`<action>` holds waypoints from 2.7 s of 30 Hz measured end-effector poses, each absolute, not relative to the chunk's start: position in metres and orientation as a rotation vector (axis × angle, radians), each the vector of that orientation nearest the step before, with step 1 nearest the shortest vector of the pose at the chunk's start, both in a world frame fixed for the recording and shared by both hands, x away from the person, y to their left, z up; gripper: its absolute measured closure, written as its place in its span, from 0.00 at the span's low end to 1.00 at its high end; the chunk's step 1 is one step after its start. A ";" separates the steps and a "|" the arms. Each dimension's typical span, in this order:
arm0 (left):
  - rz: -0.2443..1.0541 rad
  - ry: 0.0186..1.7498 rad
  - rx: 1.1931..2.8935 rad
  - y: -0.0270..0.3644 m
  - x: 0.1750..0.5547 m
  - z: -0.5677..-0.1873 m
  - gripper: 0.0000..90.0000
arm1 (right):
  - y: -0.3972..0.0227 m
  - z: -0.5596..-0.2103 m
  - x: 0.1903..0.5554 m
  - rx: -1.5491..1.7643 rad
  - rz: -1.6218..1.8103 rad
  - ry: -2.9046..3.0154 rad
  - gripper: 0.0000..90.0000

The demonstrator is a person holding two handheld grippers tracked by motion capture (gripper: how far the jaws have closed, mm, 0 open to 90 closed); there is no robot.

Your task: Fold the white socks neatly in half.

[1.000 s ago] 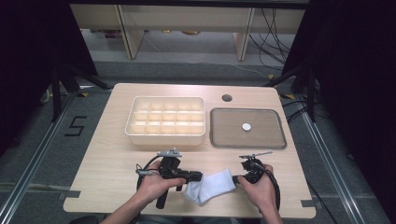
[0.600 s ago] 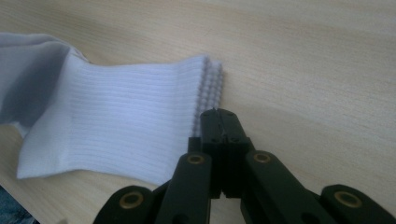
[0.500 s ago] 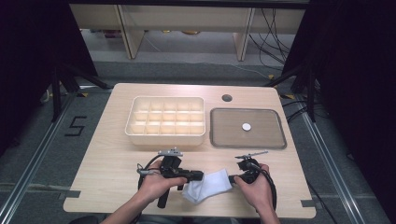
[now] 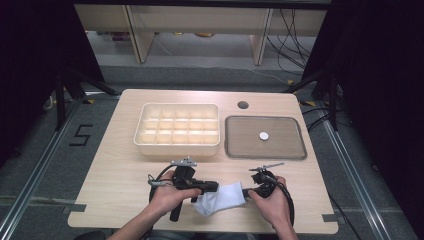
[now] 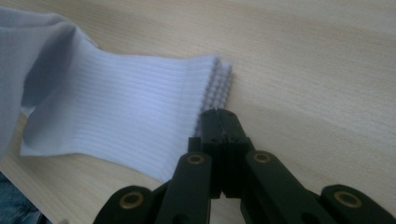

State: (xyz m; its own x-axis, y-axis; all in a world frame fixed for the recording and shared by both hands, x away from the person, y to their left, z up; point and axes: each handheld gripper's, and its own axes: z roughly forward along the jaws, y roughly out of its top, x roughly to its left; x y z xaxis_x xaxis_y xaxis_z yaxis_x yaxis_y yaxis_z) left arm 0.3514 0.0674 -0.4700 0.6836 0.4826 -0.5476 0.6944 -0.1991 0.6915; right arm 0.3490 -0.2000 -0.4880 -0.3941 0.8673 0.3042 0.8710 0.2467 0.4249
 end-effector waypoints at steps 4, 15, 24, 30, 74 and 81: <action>-0.263 0.923 1.850 0.067 0.352 -0.470 0.93 | -0.199 -0.489 0.349 -1.700 -0.865 -2.487 1.00; -0.247 0.921 1.856 0.066 0.355 -0.470 0.93 | -0.204 -0.484 0.350 -1.722 -0.899 -2.492 1.00; -0.218 0.921 1.867 0.063 0.358 -0.472 0.93 | -0.197 -0.488 0.350 -1.748 -0.881 -2.479 1.00; -0.206 0.925 1.869 0.064 0.360 -0.472 0.93 | -0.190 -0.487 0.347 -1.752 -0.879 -2.459 1.00; -0.202 0.959 1.909 0.055 0.367 -0.486 0.92 | -0.176 -0.489 0.348 -1.692 -0.867 -2.511 1.00; -0.186 0.989 1.919 0.051 0.369 -0.493 0.91 | -0.174 -0.487 0.347 -1.709 -0.866 -2.490 1.00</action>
